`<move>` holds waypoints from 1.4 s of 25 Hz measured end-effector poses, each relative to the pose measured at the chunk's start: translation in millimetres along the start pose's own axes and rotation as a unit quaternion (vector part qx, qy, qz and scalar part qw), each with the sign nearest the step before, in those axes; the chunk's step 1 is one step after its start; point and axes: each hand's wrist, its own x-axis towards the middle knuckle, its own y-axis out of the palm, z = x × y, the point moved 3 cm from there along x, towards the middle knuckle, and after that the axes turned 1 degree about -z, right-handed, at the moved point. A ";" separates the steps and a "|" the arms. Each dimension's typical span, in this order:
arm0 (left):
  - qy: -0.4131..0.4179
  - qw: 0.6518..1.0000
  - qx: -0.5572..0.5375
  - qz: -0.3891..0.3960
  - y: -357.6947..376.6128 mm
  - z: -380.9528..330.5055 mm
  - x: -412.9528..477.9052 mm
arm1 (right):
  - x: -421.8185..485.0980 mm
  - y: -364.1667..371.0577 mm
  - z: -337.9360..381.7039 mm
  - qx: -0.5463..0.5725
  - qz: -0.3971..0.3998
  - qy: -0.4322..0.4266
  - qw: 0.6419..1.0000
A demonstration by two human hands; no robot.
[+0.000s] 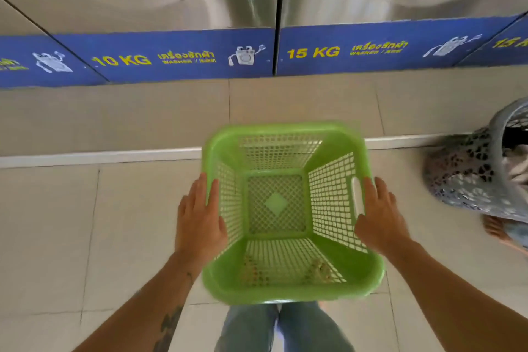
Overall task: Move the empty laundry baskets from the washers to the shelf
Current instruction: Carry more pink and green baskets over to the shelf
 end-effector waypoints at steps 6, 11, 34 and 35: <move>-0.036 0.999 -0.012 -0.001 60.4 6.0 24.5 | 53.2 54.9 -18.8 -0.088 -0.055 -0.030 0.994; -0.048 0.997 -0.054 -0.007 21.0 16.0 28.6 | 57.1 5.2 0.2 -0.100 -0.070 -0.066 0.990; -0.470 0.826 -0.121 -0.286 -197.0 50.9 -553.6 | -329.2 -138.9 237.0 -0.096 -0.073 -0.577 0.808; -0.492 0.811 -0.118 -0.295 -188.6 53.8 -594.2 | -359.6 -123.6 248.8 -0.093 -0.067 -0.594 0.796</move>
